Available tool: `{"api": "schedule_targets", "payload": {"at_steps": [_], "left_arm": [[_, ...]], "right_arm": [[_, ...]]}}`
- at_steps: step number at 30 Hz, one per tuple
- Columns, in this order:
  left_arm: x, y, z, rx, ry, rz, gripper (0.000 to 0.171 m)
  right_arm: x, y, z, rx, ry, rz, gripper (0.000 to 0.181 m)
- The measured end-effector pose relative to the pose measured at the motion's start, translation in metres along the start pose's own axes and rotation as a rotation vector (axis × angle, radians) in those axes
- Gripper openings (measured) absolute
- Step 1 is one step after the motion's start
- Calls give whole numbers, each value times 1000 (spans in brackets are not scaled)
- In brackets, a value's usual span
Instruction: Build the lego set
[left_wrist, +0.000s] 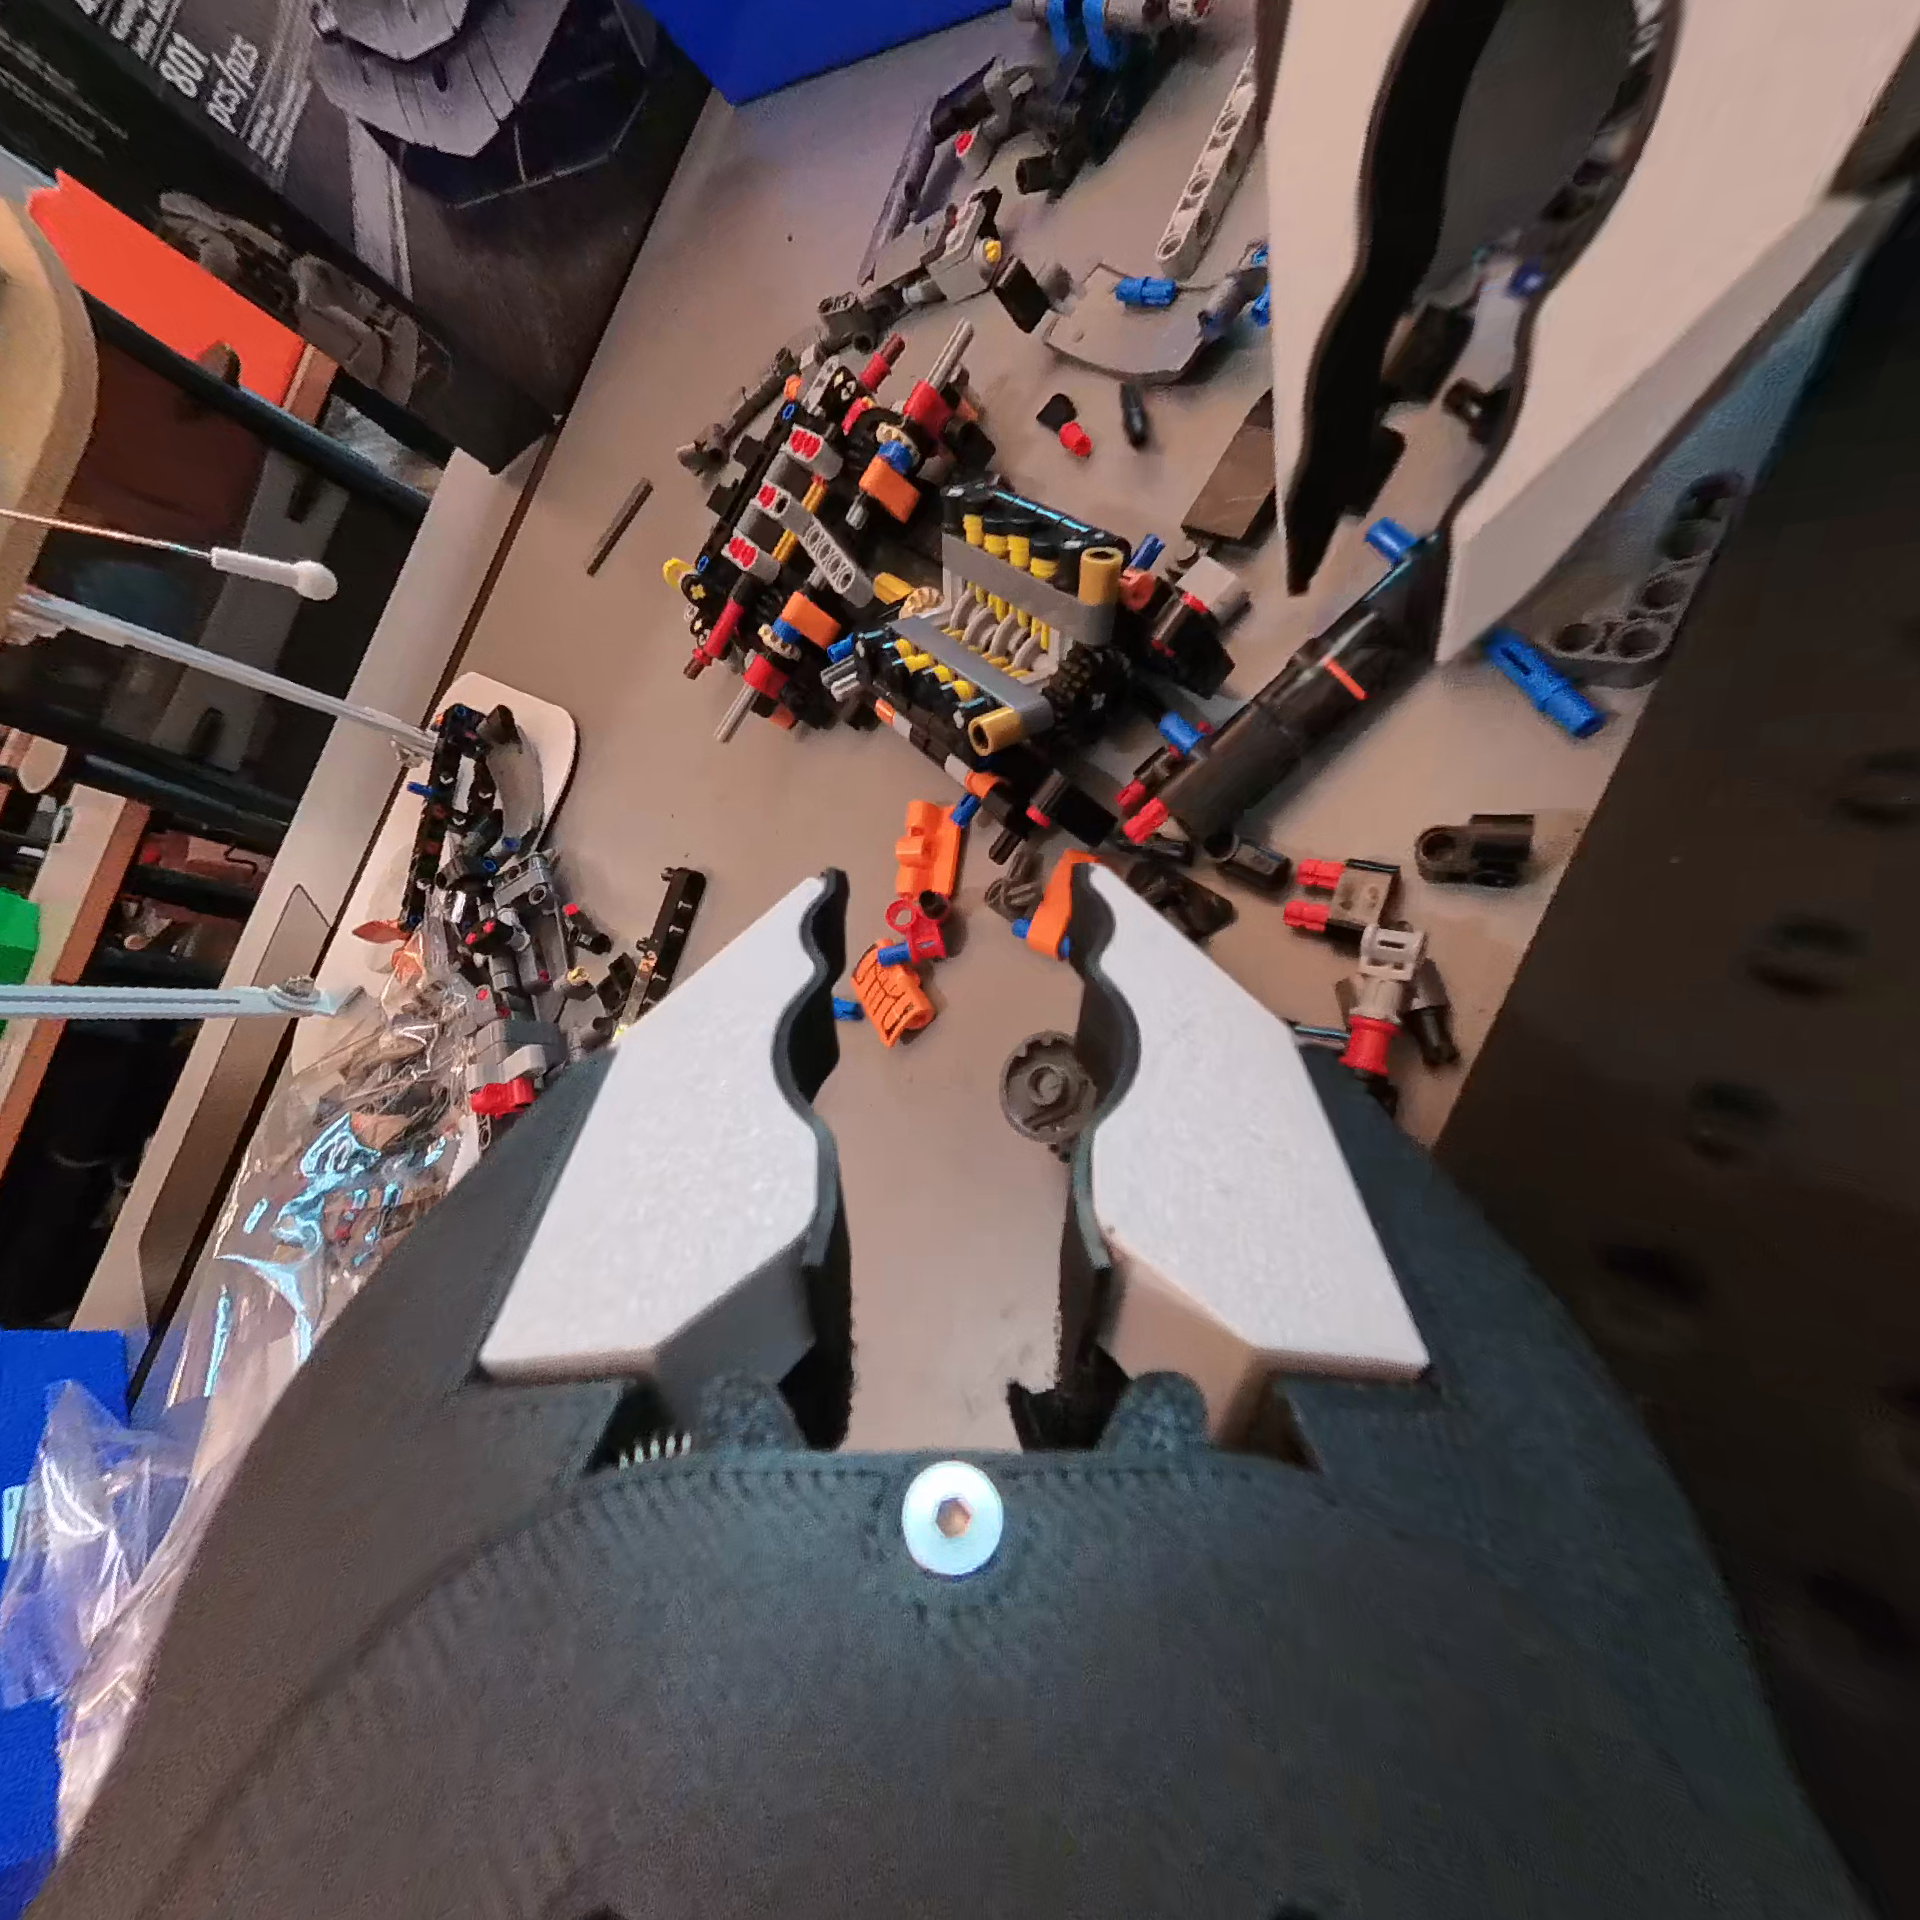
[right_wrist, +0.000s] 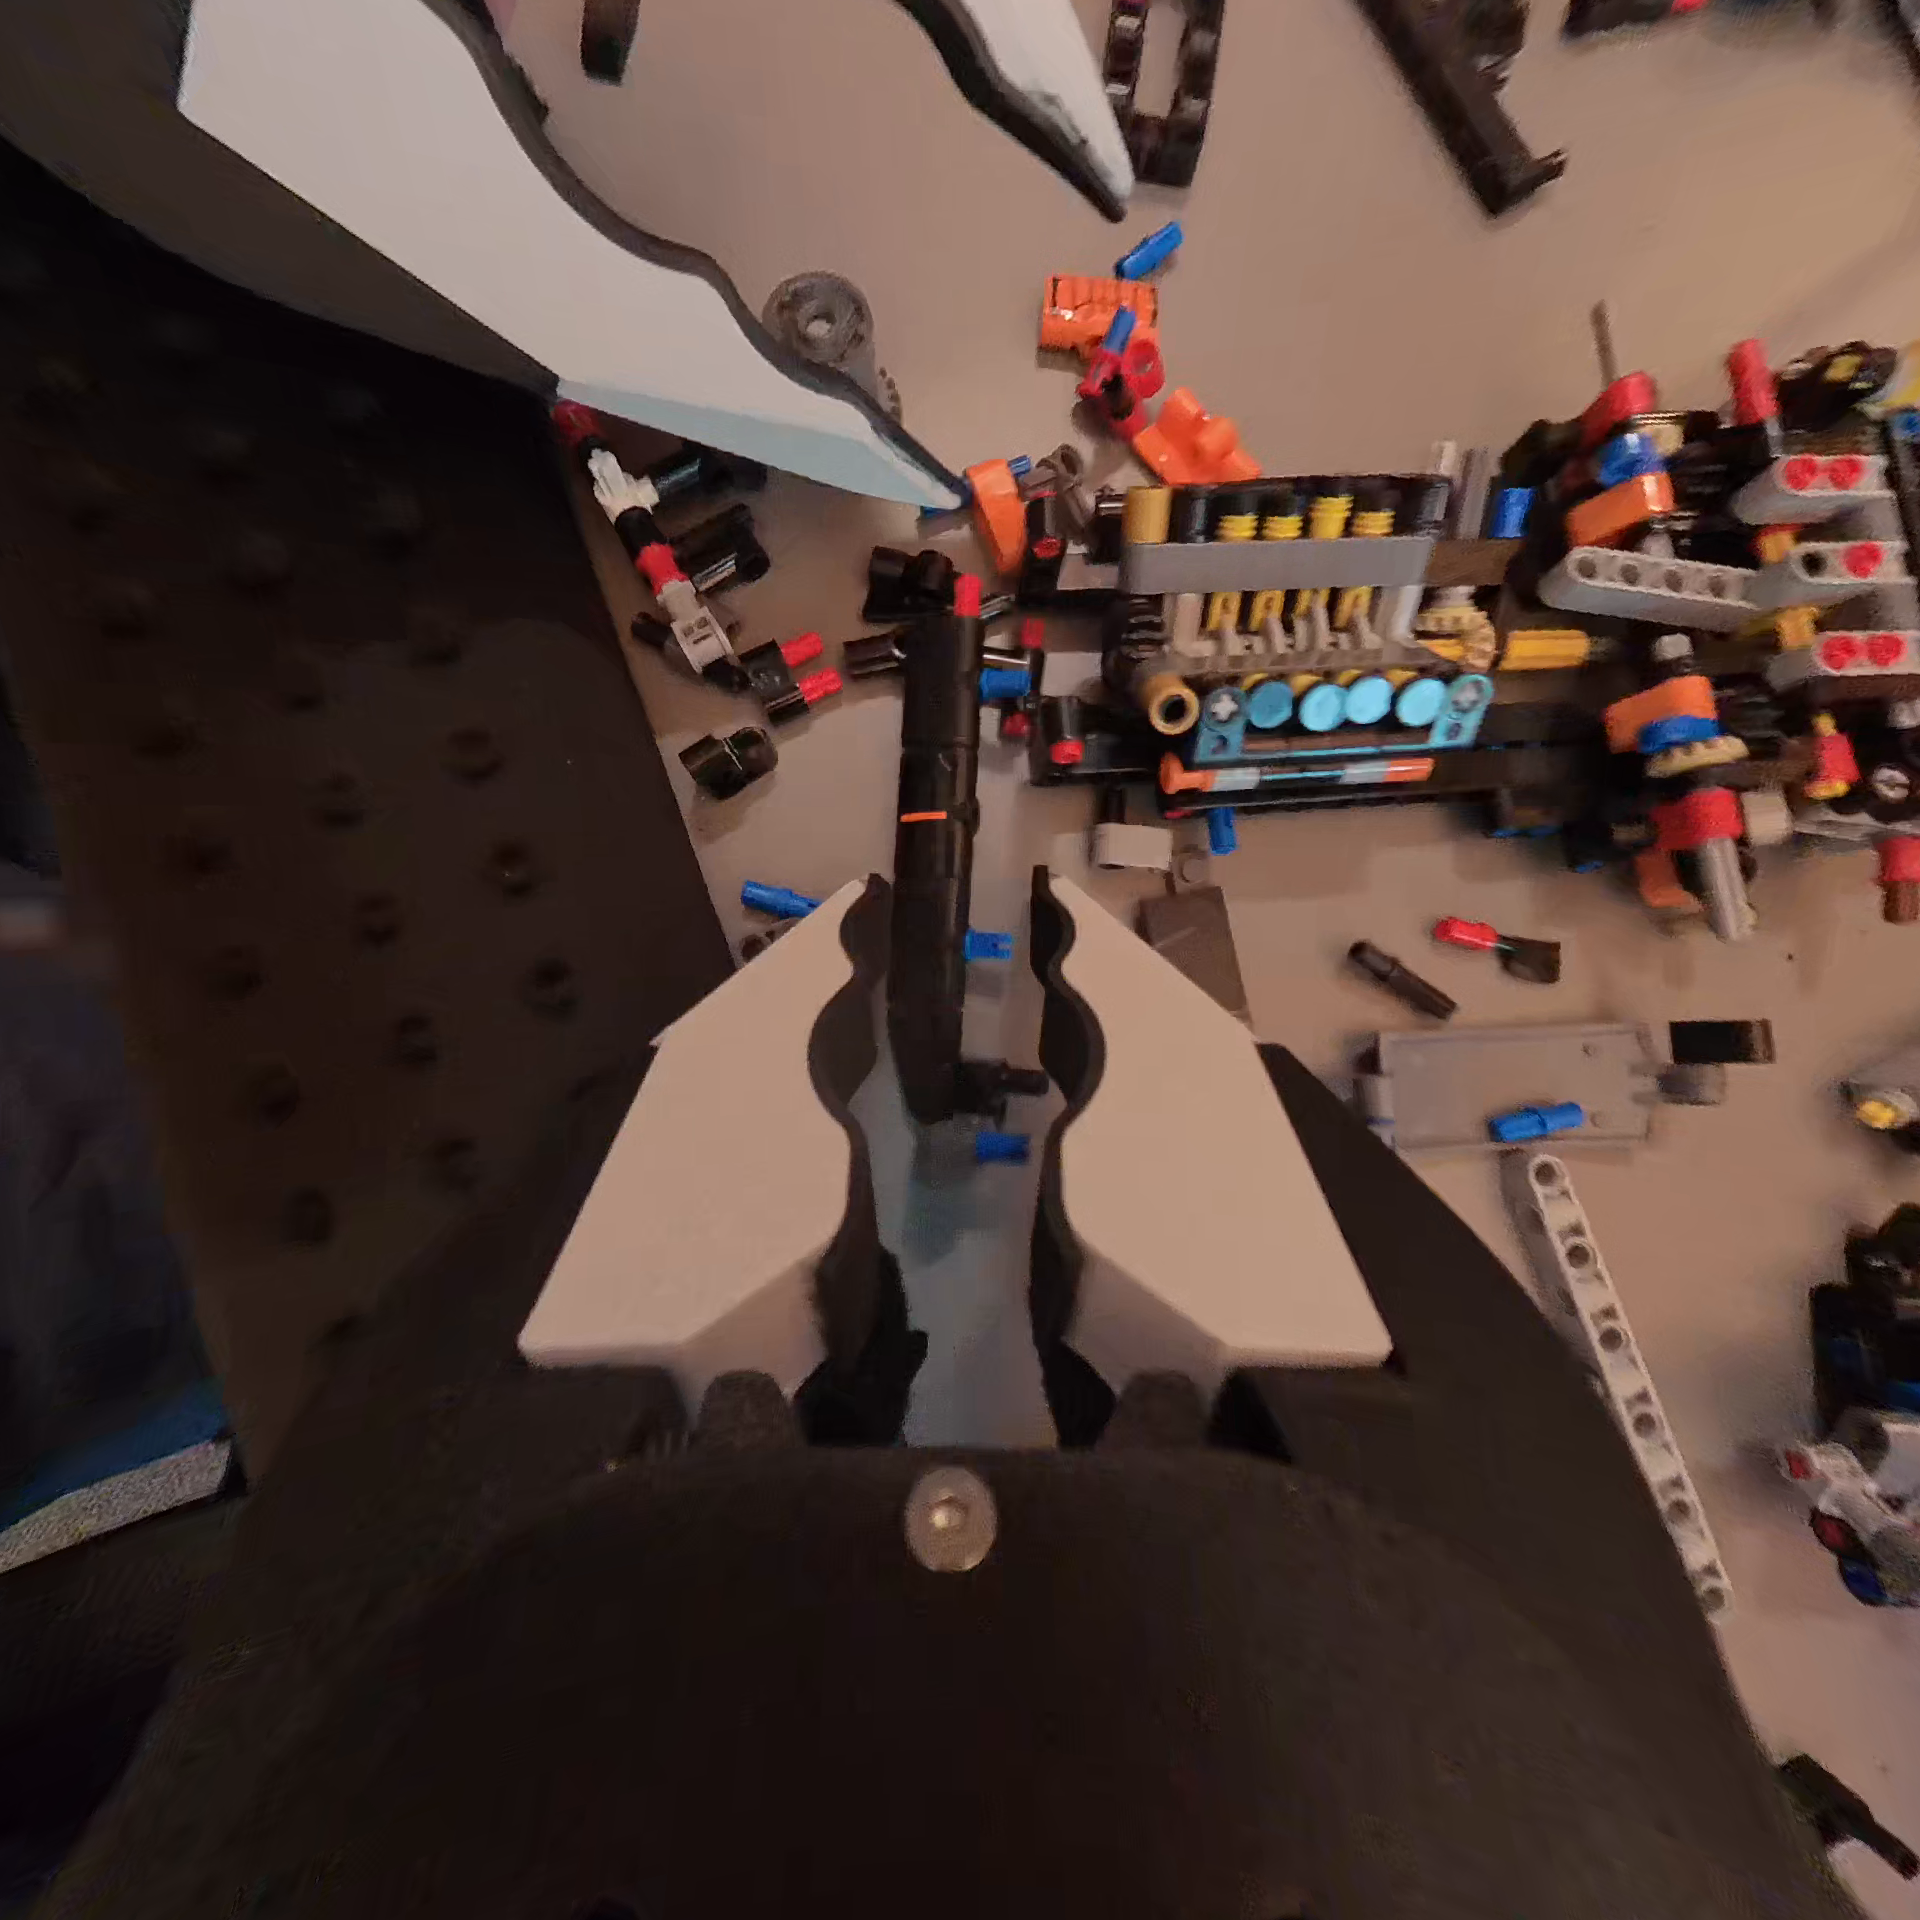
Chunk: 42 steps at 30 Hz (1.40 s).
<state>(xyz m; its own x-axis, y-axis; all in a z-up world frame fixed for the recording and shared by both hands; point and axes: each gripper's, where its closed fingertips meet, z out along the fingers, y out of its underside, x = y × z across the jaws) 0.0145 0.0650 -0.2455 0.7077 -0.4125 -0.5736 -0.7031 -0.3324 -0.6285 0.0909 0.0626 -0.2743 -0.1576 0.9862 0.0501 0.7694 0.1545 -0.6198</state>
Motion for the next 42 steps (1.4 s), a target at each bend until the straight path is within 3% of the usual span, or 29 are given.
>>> {"api": "schedule_targets", "payload": {"at_steps": [3,10,14,21,42], "left_arm": [[7,-4,-1,20,33,13,40],[29,-24,-9,124,98,120,38],[38,-25,-6,114,113,172,33],[36,-30,-11,138,74,213,24],[55,-32,-21,190,295,104,5]], "right_arm": [[0,-2,4,-15,22,-14,13],[-2,-16,-8,56,83,-162,11],[-12,-25,-11,86,112,-311,11],[-13,-28,-19,121,107,-319,10],[-20,-21,-37,189,47,-352,4]]}}
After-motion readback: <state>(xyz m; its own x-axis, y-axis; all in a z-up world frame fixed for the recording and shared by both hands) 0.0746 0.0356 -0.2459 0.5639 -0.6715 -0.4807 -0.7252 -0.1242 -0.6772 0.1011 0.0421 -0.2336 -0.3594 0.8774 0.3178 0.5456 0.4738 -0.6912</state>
